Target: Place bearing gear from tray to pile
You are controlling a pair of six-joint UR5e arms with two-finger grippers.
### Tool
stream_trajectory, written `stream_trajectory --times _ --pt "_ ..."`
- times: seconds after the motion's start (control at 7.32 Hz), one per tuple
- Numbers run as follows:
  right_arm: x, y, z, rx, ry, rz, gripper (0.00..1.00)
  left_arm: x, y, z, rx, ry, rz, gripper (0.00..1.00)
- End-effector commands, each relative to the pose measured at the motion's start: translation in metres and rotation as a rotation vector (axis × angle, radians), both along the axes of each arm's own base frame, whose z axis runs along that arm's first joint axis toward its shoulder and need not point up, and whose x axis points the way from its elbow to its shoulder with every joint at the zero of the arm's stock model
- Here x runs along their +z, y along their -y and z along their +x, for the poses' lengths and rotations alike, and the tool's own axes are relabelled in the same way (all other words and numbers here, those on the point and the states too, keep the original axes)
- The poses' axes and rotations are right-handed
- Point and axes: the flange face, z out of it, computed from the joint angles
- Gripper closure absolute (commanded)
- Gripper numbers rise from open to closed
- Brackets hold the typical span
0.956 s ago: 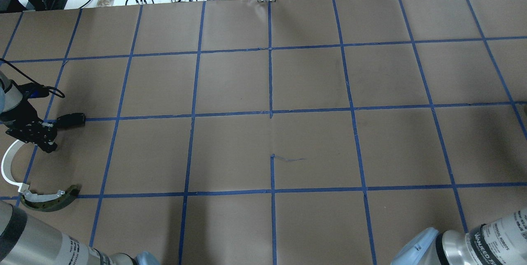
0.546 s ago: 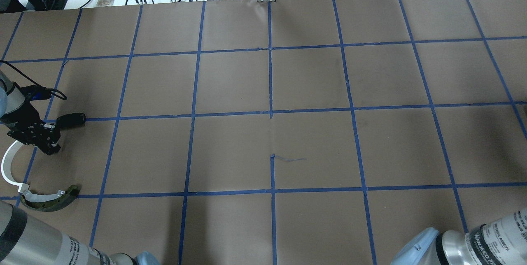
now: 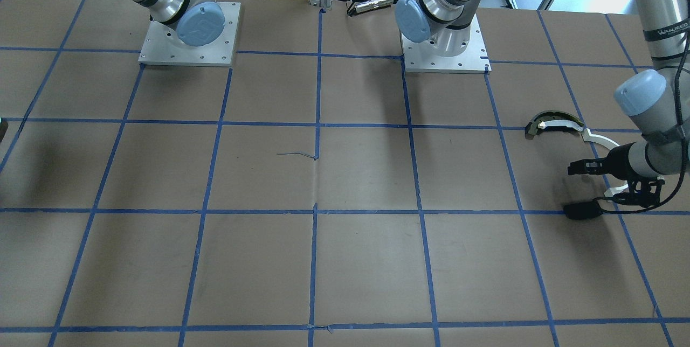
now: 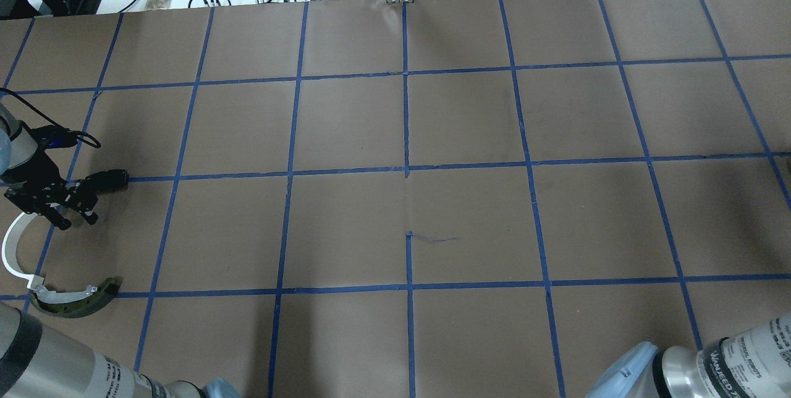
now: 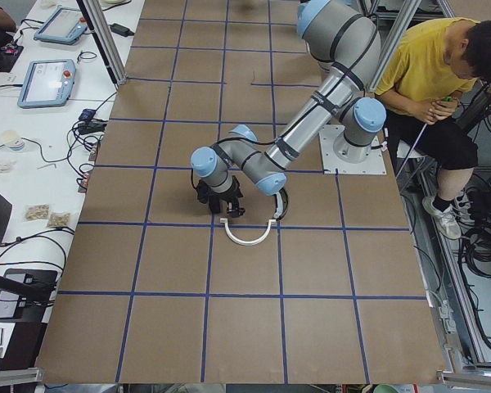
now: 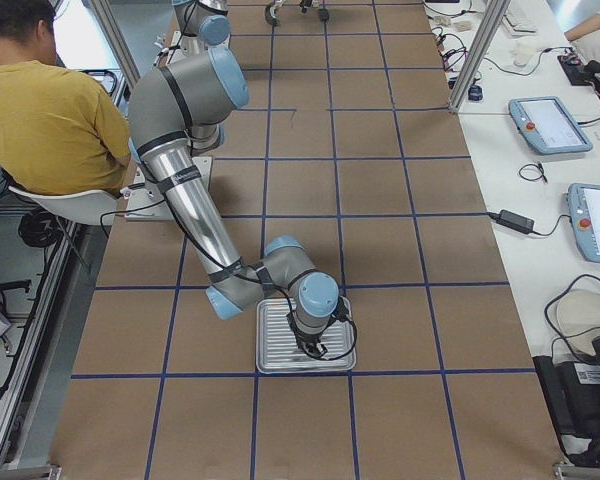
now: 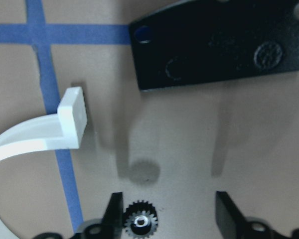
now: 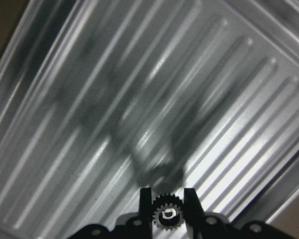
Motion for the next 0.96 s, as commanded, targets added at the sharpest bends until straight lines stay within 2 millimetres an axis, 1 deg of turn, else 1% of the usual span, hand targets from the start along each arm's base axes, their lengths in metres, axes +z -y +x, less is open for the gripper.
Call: stream_trajectory --times 0.0,0.14,0.27,0.41,0.55,0.68,0.82 --pt "0.062 0.034 0.077 0.002 0.036 0.028 1.00 0.001 0.001 -0.003 -0.006 0.000 -0.001 0.21" --pt "0.078 0.066 0.141 -0.038 0.052 0.048 1.00 0.002 0.002 -0.002 -0.001 0.003 -0.004 0.27" --pt "0.097 0.089 0.216 -0.066 0.073 0.083 1.00 0.001 0.003 -0.004 0.004 0.005 -0.003 0.28" --pt "0.113 0.106 0.301 -0.168 0.121 0.074 1.00 0.008 0.008 -0.014 -0.016 0.015 -0.011 0.23" --pt "0.133 0.110 0.392 -0.253 0.136 0.043 1.00 0.021 0.023 -0.029 -0.050 0.035 -0.036 0.05" --pt "0.132 0.112 0.485 -0.383 0.098 0.038 1.00 0.034 0.037 -0.045 -0.085 0.052 -0.062 0.00" --pt "0.131 0.109 0.581 -0.444 0.071 0.008 1.00 0.051 0.050 -0.052 -0.108 0.074 -0.092 0.00"
